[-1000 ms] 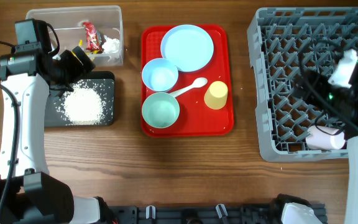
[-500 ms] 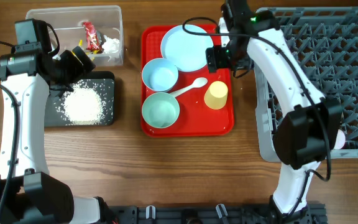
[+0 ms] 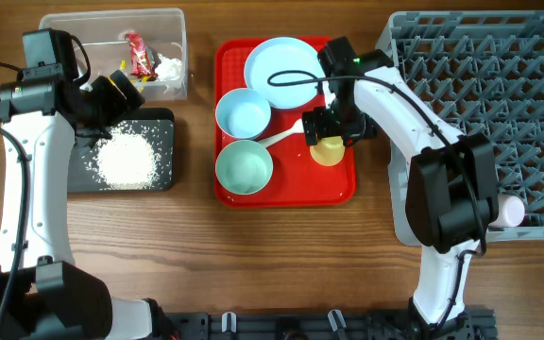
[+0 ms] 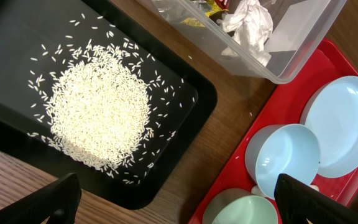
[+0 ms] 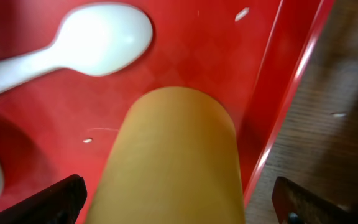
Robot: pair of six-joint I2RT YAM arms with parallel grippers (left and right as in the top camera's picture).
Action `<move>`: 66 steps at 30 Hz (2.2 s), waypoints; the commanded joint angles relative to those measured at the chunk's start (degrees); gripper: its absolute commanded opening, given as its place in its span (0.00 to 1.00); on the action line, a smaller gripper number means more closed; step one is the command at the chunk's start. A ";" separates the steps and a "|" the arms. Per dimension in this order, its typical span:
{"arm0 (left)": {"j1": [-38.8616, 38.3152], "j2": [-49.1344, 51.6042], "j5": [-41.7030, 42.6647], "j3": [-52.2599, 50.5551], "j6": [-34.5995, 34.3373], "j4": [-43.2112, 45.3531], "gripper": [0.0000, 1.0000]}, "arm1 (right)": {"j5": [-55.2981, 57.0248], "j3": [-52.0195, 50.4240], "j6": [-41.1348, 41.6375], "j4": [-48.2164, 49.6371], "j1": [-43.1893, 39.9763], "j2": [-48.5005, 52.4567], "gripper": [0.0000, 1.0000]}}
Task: Sort waste into correct bins and load items into the dishwasher rack
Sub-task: 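Move the right gripper to the yellow cup and grasp it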
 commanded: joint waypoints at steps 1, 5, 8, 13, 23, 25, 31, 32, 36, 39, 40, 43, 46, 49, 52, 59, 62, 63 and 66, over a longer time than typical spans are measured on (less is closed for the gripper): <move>-0.15 -0.37 0.26 0.52 -0.52 0.02 1.00 | -0.85 -3.02 0.70 1.20 0.02 0.70 0.97; -0.15 -0.37 0.26 0.52 -0.52 0.02 1.00 | 0.37 -5.31 1.97 3.74 0.02 0.70 0.88; -0.15 -0.37 0.26 0.52 -0.52 0.02 0.99 | 0.92 -5.29 1.92 4.44 0.02 0.70 0.81; -0.15 -0.37 0.26 0.52 -0.52 0.02 1.00 | 4.59 -5.07 1.14 3.61 -0.02 0.28 0.75; -0.15 -0.37 0.26 0.52 -0.52 0.02 1.00 | 4.70 1.38 0.31 -3.61 -0.04 -6.14 0.55; -0.15 -0.37 0.26 0.52 -0.52 0.02 1.00 | 4.72 1.38 0.24 -2.12 -0.09 -8.85 0.61; -0.15 -0.37 0.26 0.52 -0.52 0.02 1.00 | 6.49 1.33 -4.48 8.79 -0.13 -8.41 0.93; -0.15 -0.37 0.26 0.52 -0.52 0.02 1.00 | 8.00 1.31 -4.50 10.86 -0.13 -8.17 0.94; -0.15 -0.37 0.26 0.52 -0.52 0.02 1.00 | 9.01 1.31 -5.75 12.96 -0.20 -4.15 0.90; -0.15 -0.37 0.26 0.52 -0.52 0.02 1.00 | 8.04 1.29 -5.73 11.02 -0.20 -1.29 0.90; -0.15 -0.37 0.26 0.52 -0.52 0.02 1.00 | 7.23 1.29 -5.73 10.45 -0.17 -0.61 0.90; -0.15 -0.37 0.26 0.52 -0.52 0.02 1.00 | 5.03 1.18 -5.57 10.10 -0.20 0.02 0.86; -0.15 -0.37 0.26 0.52 -0.52 0.02 1.00 | 4.83 1.18 -4.68 8.48 -0.20 0.50 0.83; -0.15 -0.37 0.26 0.52 -0.52 0.02 1.00 | 4.17 1.18 -4.00 5.57 -0.20 0.50 0.84; -0.15 -0.37 0.26 0.52 -0.52 0.02 1.00 | 2.49 1.18 -4.07 3.30 -0.20 0.50 0.91; -0.15 -0.37 0.26 0.52 -0.52 0.02 1.00 | -1.79 1.07 -3.58 -0.20 -0.02 0.50 0.93; -0.15 -0.37 0.26 0.52 -0.52 0.02 1.00 | 0.17 0.15 -2.10 0.35 -0.02 0.50 0.92; -0.15 -0.37 0.26 0.52 -0.52 0.02 1.00 | 1.11 -0.24 -2.08 0.50 -0.02 0.50 0.91; -0.15 -0.37 0.26 0.52 -0.52 0.02 1.00 | 4.72 -1.68 -0.98 1.79 -0.02 0.50 0.88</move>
